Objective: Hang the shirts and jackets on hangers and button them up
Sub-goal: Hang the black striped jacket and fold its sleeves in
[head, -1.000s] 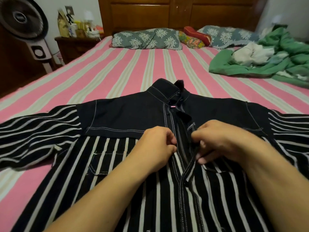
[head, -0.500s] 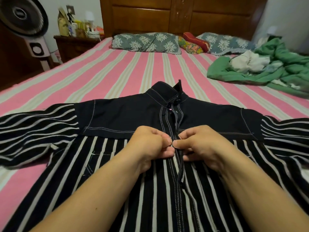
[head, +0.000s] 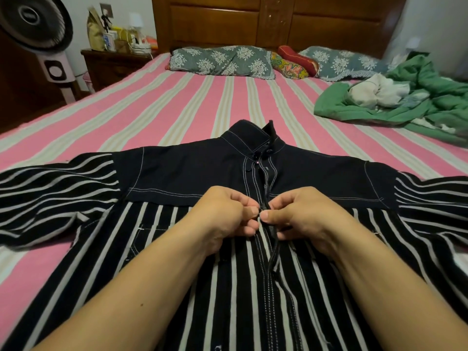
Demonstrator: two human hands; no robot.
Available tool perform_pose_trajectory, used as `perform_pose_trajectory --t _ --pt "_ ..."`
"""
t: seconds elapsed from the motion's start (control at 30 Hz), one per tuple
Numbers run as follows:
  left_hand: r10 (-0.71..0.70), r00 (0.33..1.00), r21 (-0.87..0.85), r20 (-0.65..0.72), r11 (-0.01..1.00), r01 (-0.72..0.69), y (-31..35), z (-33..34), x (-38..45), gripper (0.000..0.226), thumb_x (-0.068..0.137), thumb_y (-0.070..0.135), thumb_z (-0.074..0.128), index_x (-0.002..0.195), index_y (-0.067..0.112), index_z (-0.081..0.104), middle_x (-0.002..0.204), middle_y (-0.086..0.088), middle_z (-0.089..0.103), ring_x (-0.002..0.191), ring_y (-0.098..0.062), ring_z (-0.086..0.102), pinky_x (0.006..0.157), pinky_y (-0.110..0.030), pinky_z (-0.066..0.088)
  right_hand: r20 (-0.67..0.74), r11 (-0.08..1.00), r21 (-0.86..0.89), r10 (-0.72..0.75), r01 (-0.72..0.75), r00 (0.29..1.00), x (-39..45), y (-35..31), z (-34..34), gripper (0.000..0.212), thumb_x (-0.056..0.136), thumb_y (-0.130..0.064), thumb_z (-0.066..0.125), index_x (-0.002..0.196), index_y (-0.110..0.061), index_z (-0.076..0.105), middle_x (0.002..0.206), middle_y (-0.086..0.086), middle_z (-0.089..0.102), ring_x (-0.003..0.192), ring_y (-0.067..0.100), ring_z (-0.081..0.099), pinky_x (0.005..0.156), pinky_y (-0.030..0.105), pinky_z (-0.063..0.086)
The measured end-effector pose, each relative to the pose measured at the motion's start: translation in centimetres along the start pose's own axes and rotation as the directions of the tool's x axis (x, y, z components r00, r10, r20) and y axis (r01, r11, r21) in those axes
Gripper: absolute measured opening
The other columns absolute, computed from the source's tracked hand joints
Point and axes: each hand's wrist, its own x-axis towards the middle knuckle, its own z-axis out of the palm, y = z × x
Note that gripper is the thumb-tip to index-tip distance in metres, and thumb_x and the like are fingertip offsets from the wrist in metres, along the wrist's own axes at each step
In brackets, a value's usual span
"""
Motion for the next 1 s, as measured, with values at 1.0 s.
perform_pose_trajectory --t 1.0 --pt "0.126 0.983 0.189 -0.137 0.977 -0.099 -0.3 0.1 0.8 0.015 0.089 -0.001 0.069 0.082 0.012 0.064 0.070 -0.008 0.063 0.050 -0.017 0.057 0.062 -0.032 0.053 0.063 0.804 -0.535 -0.269 0.260 0.961 -0.2 -0.5 -0.7 0.014 0.083 -0.014 0.077 0.080 -0.026 0.069 0.068 -0.005 0.070 0.059 0.011 0.070 0.063 0.031 0.061"
